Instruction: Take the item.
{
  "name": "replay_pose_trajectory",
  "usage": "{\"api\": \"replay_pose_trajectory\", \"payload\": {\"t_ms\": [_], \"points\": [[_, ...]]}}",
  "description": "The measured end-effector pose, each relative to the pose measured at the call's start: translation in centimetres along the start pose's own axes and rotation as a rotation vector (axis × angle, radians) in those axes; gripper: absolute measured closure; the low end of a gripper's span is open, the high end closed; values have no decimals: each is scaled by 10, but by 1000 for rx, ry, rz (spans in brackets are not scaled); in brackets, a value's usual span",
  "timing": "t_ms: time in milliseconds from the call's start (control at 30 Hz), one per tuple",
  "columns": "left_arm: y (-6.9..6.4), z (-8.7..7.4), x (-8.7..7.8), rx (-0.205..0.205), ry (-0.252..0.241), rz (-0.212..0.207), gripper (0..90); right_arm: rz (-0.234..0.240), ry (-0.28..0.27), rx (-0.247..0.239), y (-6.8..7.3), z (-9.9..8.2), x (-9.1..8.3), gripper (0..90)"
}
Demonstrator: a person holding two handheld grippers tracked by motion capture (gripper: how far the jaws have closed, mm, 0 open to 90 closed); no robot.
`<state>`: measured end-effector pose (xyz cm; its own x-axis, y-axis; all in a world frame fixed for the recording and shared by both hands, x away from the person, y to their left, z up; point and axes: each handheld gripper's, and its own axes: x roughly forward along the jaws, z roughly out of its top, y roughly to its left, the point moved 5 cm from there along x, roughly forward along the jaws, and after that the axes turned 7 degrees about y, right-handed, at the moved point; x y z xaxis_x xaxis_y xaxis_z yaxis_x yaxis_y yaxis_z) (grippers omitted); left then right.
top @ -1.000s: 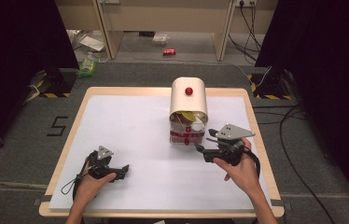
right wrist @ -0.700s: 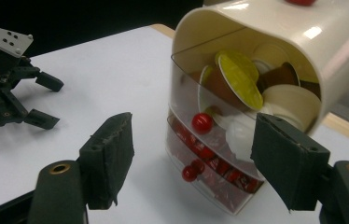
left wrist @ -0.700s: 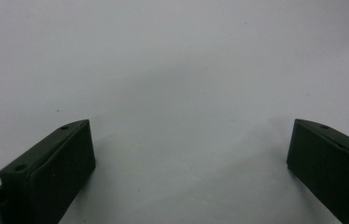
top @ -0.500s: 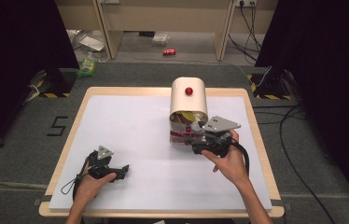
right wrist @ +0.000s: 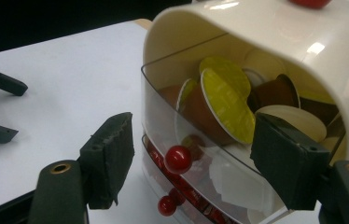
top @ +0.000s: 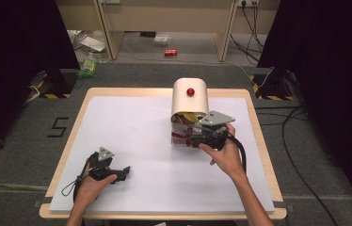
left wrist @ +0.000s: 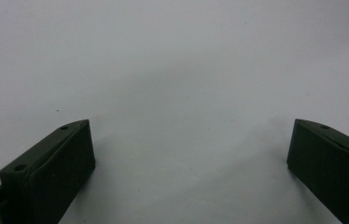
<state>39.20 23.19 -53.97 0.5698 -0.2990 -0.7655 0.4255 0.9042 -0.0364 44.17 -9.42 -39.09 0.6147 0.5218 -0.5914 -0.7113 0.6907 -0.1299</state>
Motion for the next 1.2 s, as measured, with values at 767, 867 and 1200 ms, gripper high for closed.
{"api": "replay_pose_trajectory", "payload": {"t_ms": [767, 867, 1200], "points": [[0, 0, 0, 1, -1, 0, 2, 45, 29, -36, 13, -12, -13, 312], [0, 0, 0, 1, -1, 0, 1, 45, 28, -41, 17, -15, -16, 312], [0, 0, 0, 1, 0, 0, 2, 52, 12, -55, 23, -23, -31, 314]]}}
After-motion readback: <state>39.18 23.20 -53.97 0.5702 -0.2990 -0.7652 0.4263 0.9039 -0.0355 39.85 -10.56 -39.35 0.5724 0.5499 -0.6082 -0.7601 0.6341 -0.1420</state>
